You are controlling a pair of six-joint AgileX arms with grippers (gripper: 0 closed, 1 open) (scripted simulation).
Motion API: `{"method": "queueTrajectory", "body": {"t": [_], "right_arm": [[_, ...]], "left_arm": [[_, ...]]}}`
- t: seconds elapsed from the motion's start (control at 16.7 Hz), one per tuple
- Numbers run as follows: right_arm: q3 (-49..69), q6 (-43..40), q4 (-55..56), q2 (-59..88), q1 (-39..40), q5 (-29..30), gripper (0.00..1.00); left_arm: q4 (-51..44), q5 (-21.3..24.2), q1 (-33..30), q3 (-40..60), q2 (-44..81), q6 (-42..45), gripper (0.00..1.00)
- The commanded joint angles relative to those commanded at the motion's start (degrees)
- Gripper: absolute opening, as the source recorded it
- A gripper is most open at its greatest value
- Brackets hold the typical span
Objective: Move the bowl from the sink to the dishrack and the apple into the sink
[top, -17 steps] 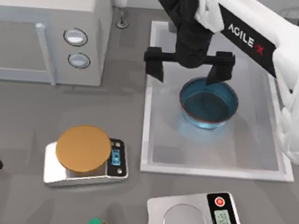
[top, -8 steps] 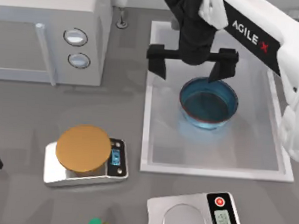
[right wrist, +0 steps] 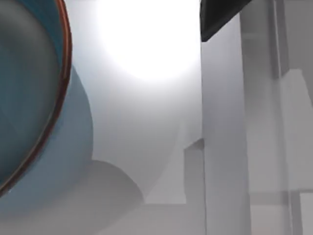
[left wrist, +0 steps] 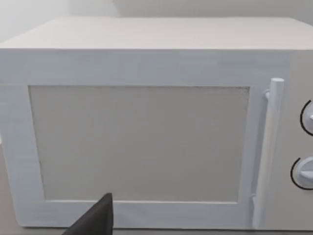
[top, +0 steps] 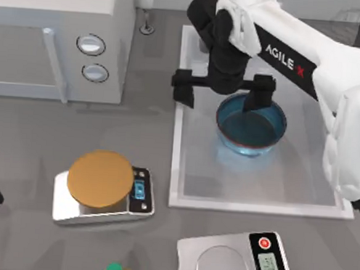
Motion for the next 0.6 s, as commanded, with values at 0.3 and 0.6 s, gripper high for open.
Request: {"method": "queueTrajectory", "body": {"t": [0.3,0.6], "right_arm": [[-0.86,-0.54,5.92,5.01,-0.5,-0.03,1.0],[-0.96,-0.59,6.57,5.53,-0.57,-0.05,1.0]], "left_arm": [[0.0,0.0,0.0,0.0,0.0,0.0,1.0],[0.0,0.0,0.0,0.0,0.0,0.0,1.0]]}}
